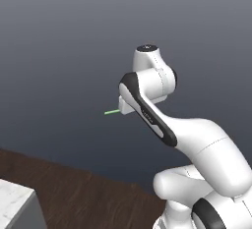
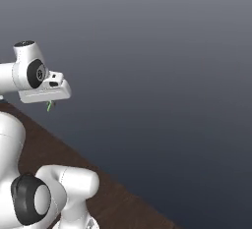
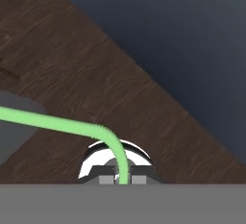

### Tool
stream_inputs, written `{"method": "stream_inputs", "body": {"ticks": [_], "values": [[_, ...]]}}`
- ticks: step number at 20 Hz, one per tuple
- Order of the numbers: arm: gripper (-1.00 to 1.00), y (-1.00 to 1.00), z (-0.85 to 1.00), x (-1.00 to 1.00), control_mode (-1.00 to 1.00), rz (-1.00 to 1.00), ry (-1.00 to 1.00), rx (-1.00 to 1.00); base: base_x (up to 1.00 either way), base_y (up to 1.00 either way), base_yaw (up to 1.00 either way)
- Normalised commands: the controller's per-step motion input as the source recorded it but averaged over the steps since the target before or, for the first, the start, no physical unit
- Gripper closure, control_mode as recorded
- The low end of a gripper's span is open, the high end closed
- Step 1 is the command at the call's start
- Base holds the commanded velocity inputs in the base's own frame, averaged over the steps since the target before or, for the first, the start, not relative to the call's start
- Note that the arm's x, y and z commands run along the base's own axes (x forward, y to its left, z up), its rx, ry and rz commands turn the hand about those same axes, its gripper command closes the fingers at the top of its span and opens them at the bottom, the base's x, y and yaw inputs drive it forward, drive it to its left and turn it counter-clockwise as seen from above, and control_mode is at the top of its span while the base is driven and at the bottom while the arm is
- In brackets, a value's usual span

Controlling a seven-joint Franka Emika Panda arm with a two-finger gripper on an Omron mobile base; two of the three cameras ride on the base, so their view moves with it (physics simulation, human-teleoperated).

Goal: Take a straw from the drawer in front and place it inside the glass cup on the dining counter.

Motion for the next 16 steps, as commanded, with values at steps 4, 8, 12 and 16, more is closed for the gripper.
{"method": "stream_inputs", "body": {"ticks": [4, 8, 12, 16], "values": [[1.0, 0.0, 0.0, 0.0, 1.0, 0.0, 0.0, 0.0, 1.0, -0.37, 0.48], [1.0, 0.0, 0.0, 0.0, 1.0, 0.0, 0.0, 0.0, 1.0, -0.36, 0.49], [1.0, 0.0, 0.0, 0.0, 1.0, 0.0, 0.0, 0.0, 1.0, -0.3, 0.51], [1.0, 0.0, 0.0, 0.0, 1.0, 0.0, 0.0, 0.0, 1.0, -0.24, 0.52]]}}
